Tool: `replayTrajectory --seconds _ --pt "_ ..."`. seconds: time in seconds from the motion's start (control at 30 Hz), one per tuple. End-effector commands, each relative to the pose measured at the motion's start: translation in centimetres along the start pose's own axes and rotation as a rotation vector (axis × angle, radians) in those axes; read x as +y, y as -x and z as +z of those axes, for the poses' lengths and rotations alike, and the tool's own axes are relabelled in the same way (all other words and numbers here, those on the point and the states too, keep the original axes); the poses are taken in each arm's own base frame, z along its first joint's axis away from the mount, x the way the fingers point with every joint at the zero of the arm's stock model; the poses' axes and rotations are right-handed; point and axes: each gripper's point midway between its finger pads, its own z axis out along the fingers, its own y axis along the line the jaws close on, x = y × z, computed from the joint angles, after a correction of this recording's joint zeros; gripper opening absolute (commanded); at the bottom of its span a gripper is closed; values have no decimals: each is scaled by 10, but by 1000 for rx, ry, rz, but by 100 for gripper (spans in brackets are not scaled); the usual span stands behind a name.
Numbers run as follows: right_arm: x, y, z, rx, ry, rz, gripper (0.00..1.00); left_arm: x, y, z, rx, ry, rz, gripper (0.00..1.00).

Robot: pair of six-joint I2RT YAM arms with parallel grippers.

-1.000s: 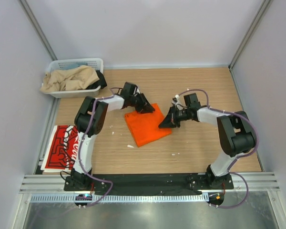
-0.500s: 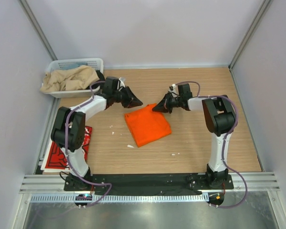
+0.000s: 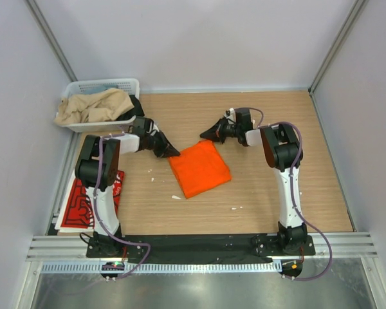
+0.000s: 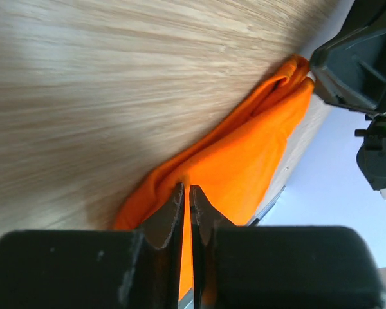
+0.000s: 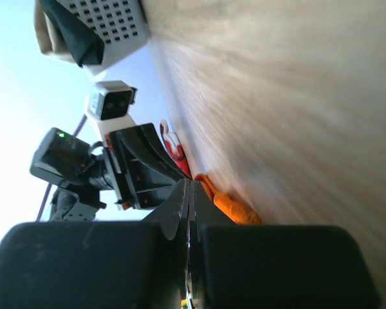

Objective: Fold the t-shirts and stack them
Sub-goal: Fold the tshirt

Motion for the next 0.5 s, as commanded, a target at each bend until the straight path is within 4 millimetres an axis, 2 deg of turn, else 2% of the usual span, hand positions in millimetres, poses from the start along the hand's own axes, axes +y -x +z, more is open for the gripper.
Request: replayTrajectory --seconds 0.0,0.1,0.23,0.27,0.33,0.37,0.4,0.47 --pt "0 25 -3 -43 14 55 3 11 3 0 20 -11 21 6" --pt "1 42 -11 -70 -1 36 4 18 3 -2 22 -1 22 7" --pt "18 61 -22 -72 -126 -25 6 27 -2 -8 16 38 56 8" --pt "21 62 -26 -67 -159 -110 8 32 -5 -11 17 68 53 9" --pt "35 60 -34 -62 -229 -132 10 45 -18 -14 33 98 34 9" --pt "38 58 -39 -57 -248 -188 13 44 -21 -17 25 92 43 9" --pt "51 51 -48 -58 -268 -198 14 55 -33 -18 40 109 22 9" --pt "53 44 -59 -63 -317 -260 21 53 -43 -21 36 96 29 9"
